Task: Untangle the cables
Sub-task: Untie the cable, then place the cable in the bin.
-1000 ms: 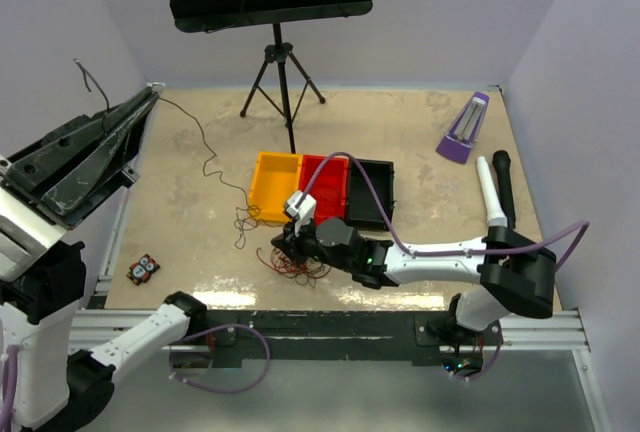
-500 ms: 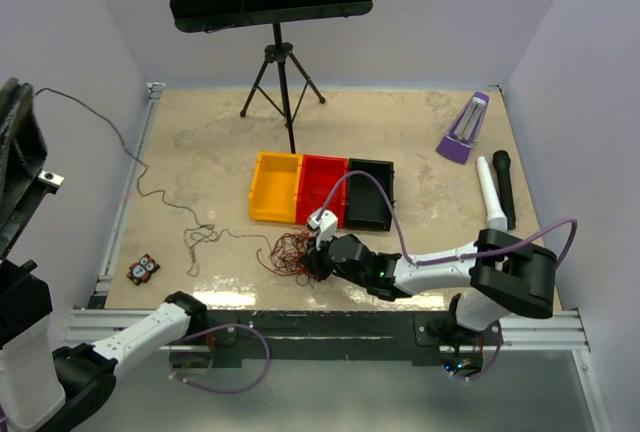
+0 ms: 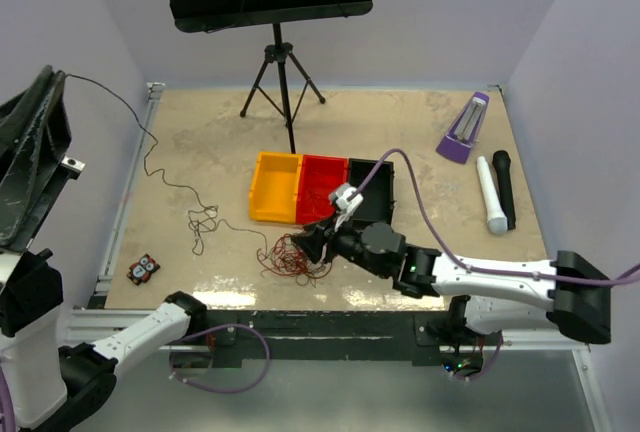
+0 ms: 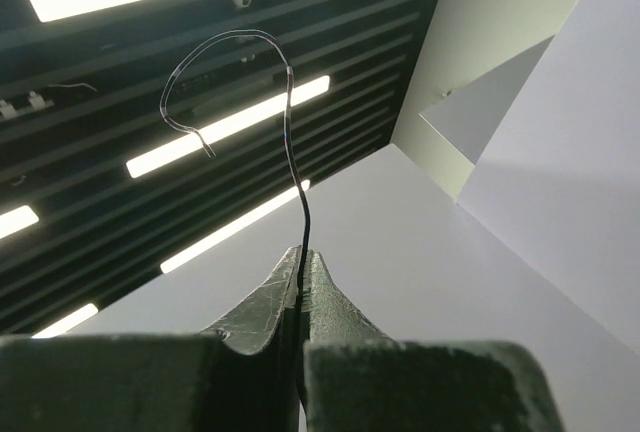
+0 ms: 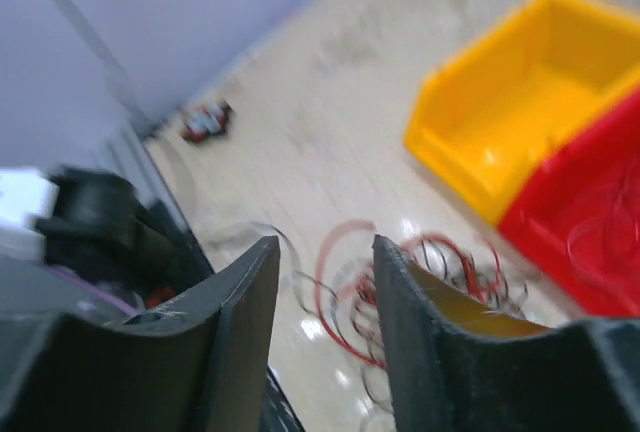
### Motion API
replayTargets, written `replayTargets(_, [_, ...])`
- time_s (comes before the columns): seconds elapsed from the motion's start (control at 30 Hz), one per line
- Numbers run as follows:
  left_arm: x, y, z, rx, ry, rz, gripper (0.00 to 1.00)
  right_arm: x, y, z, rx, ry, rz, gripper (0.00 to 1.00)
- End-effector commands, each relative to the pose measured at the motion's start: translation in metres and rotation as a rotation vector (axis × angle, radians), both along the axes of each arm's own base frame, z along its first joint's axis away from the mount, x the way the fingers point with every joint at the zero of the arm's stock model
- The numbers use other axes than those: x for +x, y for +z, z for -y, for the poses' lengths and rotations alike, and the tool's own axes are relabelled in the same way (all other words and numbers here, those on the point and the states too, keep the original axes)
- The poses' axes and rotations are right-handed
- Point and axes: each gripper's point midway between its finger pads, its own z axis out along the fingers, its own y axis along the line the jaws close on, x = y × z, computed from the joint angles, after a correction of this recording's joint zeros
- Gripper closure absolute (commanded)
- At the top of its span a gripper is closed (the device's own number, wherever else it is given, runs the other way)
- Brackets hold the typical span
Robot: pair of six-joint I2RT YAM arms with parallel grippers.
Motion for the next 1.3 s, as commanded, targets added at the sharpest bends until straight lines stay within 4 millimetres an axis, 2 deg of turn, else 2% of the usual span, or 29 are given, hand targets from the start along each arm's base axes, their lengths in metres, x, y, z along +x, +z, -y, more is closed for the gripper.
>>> replayTargets(0.0, [0.007, -0.008, 0.008, 0.032, -0.018, -0.021, 1.00, -0.002, 0.085, -0.008, 0.100, 0.050, 0.157, 0.50])
replayTargets(0.2, [0.009, -0.011, 0.012, 0.045, -0.035, -0.036, 1.00, -0.013, 0.106, -0.036, 0.083, 0.170, 0.239, 0.48])
replayTargets(0.4, [0.009, -0.012, 0.014, 0.052, -0.047, -0.036, 1.00, -0.006, 0.115, -0.064, 0.044, 0.198, 0.311, 0.47])
replayTargets(0.53, [0.009, -0.012, 0.014, 0.049, -0.047, -0.034, 1.00, -0.004, 0.101, -0.088, -0.001, 0.244, 0.318, 0.46])
replayTargets(0.67, [0.009, -0.013, 0.013, 0.048, -0.041, -0.034, 1.00, -0.007, 0.090, -0.104, -0.032, 0.296, 0.319, 0.47])
replayTargets(0.83, [0.011, -0.016, 0.012, 0.048, -0.025, -0.033, 1.00, -0.008, 0.085, -0.106, -0.032, 0.305, 0.306, 0.48])
replayTargets(0.9, [0.011, -0.017, 0.012, 0.046, -0.024, -0.031, 1.00, -0.014, 0.084, -0.108, -0.030, 0.344, 0.301, 0.49])
replayTargets(1.27, [0.012, -0.022, 0.013, 0.054, -0.020, -0.032, 1.00, -0.025, 0.128, -0.088, 0.097, 0.334, 0.301, 0.48])
